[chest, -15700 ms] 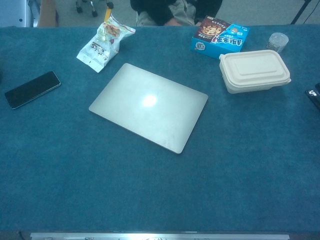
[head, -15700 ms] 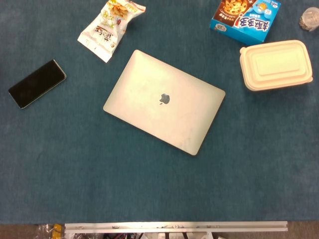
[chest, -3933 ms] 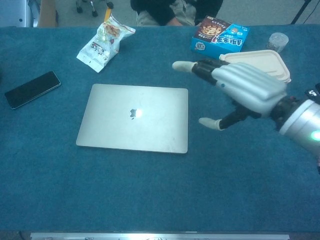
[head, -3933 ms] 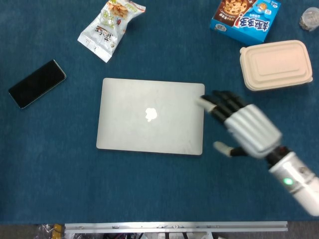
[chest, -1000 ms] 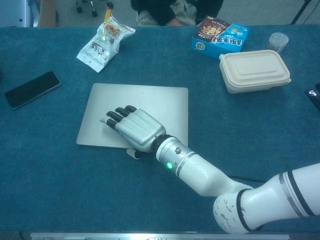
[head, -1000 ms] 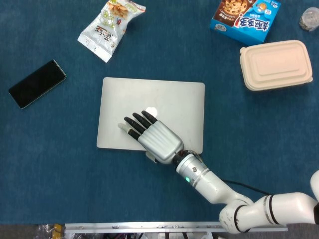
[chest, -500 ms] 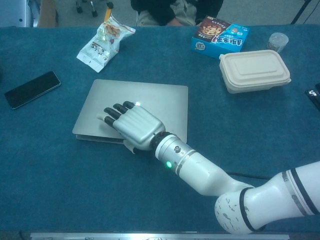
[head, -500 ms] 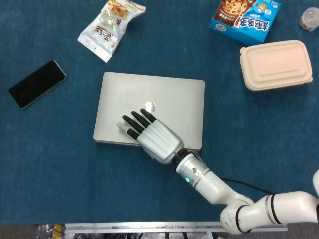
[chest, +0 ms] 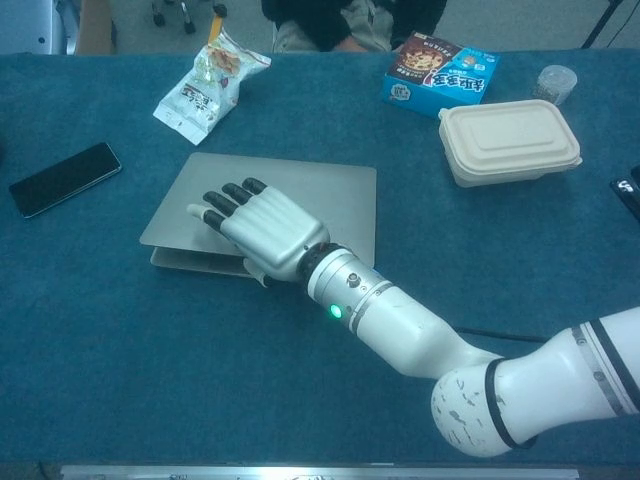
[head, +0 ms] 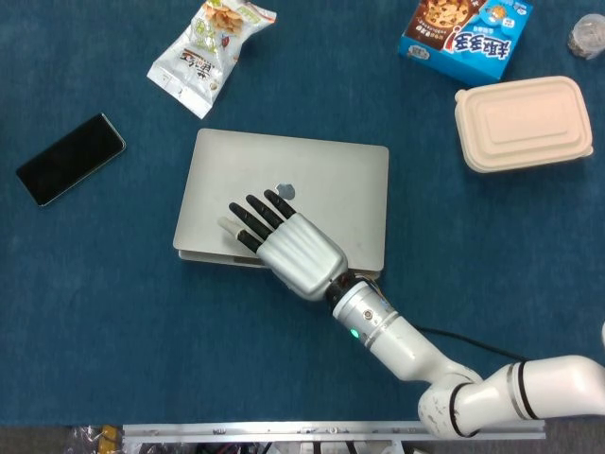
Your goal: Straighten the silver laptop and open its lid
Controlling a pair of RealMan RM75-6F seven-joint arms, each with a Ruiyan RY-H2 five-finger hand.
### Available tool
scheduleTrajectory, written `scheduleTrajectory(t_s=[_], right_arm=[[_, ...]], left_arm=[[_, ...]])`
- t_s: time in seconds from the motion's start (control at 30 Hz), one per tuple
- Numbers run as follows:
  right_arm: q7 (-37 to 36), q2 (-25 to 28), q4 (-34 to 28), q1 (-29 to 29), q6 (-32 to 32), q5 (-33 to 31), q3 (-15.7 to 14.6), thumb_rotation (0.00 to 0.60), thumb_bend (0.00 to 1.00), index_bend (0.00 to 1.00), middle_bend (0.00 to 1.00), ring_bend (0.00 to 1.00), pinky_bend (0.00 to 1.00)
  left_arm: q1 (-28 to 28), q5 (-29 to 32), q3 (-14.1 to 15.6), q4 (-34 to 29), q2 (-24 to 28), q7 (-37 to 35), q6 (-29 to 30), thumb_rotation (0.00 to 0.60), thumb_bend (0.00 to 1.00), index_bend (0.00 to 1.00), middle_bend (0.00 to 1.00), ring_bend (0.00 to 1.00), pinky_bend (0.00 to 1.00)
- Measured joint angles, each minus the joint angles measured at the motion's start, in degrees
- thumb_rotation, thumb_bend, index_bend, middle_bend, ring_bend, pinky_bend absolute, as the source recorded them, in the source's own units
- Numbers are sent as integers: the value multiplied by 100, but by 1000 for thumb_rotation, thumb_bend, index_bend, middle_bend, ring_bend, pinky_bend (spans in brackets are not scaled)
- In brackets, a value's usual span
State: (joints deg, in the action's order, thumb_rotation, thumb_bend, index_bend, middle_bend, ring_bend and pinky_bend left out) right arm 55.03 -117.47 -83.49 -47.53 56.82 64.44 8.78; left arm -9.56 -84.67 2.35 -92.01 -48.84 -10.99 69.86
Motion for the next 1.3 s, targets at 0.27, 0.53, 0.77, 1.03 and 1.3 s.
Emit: scheduleTrajectory(t_s=[0.27, 0.53, 0.77, 1.03, 1.3], right_arm=[[184, 64, -105, -80, 96, -115, 54, 600, 452, 1, 48, 0, 107], [297, 62, -117, -161, 151, -207, 55, 600, 452, 1, 47, 0, 107], [396, 78, -128, -221, 220, -259, 64, 600, 452, 1, 47, 0, 107], [461, 110, -162, -274, 278, -316, 71, 600, 452, 1, 45, 0, 107], [525, 168, -211, -348, 324, -360, 111, 600, 452, 1, 45, 0, 107]], left_arm=[[-127, -282, 198, -24, 73, -71, -332, 600, 342, 244, 252, 118, 0], [-324, -968, 487, -6, 137, -506, -571, 502, 342, 228, 217, 118, 0], [-654, -1573, 749, 62, 165, -810, -866, 363, 342, 166, 122, 51, 0], [-1052, -2100, 926, -176, 95, -690, -1120, 346, 342, 115, 64, 14, 0], [-1342, -2340, 1021, -373, -104, -473, -1332, 334, 342, 55, 25, 0, 0]])
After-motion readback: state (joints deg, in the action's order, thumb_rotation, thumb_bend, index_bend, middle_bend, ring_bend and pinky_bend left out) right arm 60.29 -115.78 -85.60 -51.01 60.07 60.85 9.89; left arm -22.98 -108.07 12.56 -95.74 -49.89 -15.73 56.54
